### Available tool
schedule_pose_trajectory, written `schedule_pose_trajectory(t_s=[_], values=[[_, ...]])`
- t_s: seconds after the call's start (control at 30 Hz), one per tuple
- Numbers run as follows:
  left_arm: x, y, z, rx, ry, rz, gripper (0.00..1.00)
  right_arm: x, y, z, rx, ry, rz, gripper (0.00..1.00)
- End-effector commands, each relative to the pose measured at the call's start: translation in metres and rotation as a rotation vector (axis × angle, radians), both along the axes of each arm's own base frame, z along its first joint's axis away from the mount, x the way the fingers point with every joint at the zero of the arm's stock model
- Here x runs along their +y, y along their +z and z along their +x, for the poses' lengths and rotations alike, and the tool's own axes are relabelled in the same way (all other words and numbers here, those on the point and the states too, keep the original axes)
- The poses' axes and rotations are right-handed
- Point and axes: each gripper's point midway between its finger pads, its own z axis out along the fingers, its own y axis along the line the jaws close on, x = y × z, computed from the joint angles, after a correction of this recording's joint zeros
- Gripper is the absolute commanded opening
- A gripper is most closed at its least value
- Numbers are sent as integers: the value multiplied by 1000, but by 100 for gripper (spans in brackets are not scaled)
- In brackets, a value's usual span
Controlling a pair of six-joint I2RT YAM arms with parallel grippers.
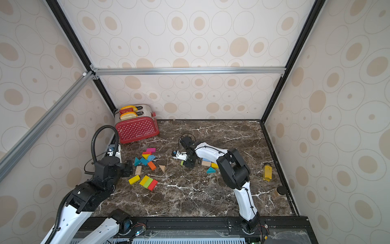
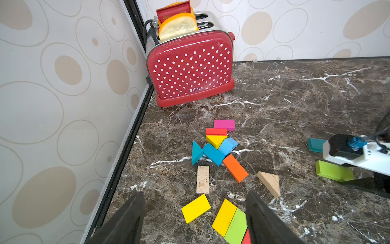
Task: Assemble a piece of candy with building blocks
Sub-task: Assemble the building block at the center of the board.
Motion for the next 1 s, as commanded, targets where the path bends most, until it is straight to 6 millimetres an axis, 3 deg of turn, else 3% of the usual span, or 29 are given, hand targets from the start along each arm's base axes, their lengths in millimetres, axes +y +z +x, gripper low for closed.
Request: schedule_pose_trajectory(t_s=[0.0, 0.13, 0.33, 0.63, 0.97], values=[[1, 4, 1, -12, 4, -3, 76, 2, 37, -4, -28, -26, 66, 45], [1, 5, 1, -16, 2, -6, 76, -3, 42, -6, -56, -66, 104, 43], [1, 5, 0, -17, 1, -8, 76, -8, 23, -20, -4, -64, 74, 39], [1, 6, 0, -20, 1, -9, 76, 4, 5, -46, 90, -44, 63, 26], [1, 5, 0, -18, -1, -8, 76, 0, -14, -42, 96, -61, -14, 23]])
